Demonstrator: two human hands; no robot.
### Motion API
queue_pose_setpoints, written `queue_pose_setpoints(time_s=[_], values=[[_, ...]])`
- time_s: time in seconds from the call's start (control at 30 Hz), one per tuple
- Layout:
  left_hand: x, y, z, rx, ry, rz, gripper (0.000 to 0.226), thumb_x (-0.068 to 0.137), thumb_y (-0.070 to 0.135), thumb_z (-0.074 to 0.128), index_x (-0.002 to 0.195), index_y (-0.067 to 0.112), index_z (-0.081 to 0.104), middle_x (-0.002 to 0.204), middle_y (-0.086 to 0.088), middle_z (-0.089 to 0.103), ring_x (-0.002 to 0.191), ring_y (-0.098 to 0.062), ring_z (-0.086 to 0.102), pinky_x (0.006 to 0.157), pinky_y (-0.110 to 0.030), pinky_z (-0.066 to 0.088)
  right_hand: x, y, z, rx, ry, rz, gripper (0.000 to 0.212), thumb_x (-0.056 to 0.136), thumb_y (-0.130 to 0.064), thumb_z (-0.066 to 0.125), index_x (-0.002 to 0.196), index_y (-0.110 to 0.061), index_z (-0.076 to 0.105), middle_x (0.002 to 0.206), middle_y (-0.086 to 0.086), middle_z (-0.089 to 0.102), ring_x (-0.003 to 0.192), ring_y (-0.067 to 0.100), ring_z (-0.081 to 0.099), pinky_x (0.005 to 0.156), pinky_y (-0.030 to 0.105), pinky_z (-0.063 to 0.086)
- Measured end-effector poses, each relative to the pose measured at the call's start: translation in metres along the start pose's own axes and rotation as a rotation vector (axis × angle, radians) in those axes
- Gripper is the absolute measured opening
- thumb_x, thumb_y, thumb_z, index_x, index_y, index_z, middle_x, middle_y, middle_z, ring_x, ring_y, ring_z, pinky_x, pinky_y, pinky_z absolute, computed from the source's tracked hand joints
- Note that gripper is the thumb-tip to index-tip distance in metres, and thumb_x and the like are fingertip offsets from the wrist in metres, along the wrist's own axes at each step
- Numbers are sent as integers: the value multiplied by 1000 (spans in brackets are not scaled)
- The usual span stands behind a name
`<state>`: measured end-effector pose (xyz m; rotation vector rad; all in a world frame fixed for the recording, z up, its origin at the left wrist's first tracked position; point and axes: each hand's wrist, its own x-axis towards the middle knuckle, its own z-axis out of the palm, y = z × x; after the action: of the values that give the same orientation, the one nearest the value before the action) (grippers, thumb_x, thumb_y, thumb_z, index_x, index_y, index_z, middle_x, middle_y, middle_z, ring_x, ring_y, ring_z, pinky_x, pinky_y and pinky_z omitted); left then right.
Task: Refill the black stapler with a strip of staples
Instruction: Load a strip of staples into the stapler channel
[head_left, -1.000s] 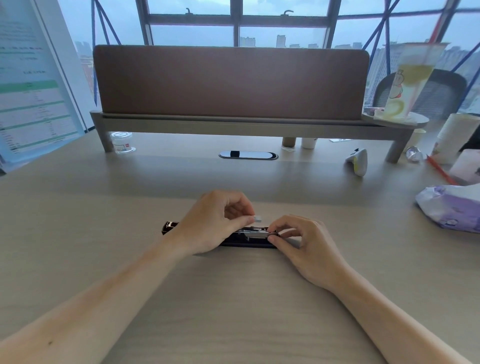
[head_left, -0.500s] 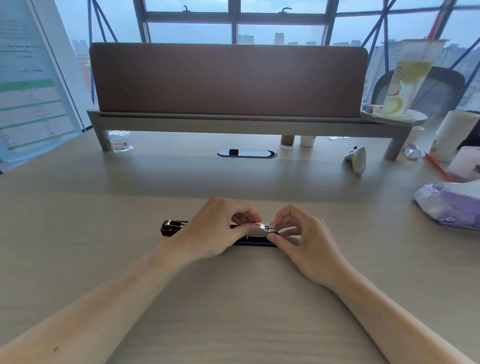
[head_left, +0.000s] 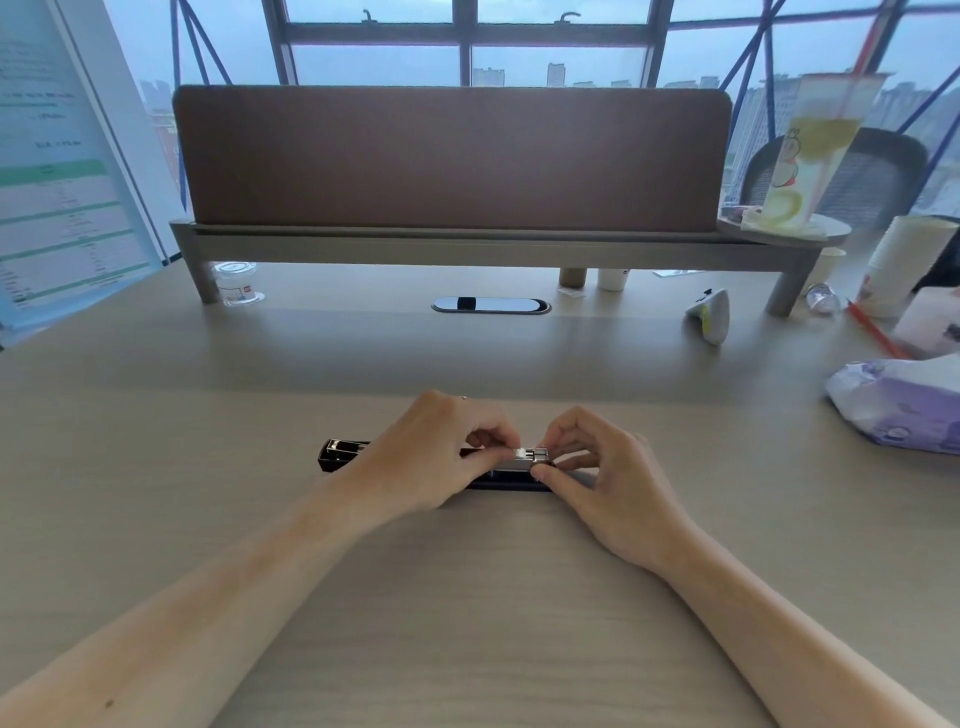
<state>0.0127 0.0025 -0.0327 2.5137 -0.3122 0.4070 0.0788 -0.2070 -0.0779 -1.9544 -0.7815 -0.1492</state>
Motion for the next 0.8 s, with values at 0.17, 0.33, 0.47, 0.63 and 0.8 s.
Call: queue_pose_setpoints(time_s=[0.17,0.33,0.47,0.63,0.8], values=[[-5,-1,-4,91,-30,27,12,89,30,78,100,25,76,93,12,80,89,-4,73,82,-33,57,0,1,0,4,-1,-2,26,82,-8,85,91,-23,66,87,-3,76,83,12,75,79,33,65],[-13,-14,-10,143,-2,-50,13,85,39,78,90,29,72,86,12,77,82,-8,70,77,-35,56,1,0,1,6,1,-12,24,82,-6,85,90,-20,67,86,-3,76,83,12,75,79,27,63],[-13,-12,-6,153,-22,-34,11,87,37,76,92,28,76,81,9,76,73,-8,65,69,-27,52,1,0,0,4,-4,-21,23,82,-5,85,88,-19,68,86,-2,76,82,11,75,78,22,62],[-10,-8,0,163,-9,-16,11,88,38,76,95,30,77,80,7,75,73,-10,64,65,-22,44,0,1,0,3,0,-19,25,81,-6,86,87,-21,67,84,-6,75,82,11,75,78,21,62],[-9,-9,-2,118,-16,-73,17,83,38,80,93,28,71,85,10,77,82,-6,72,78,-31,57,1,1,0,4,-6,-17,25,81,-5,86,87,-21,67,88,-11,73,81,12,74,79,25,63]])
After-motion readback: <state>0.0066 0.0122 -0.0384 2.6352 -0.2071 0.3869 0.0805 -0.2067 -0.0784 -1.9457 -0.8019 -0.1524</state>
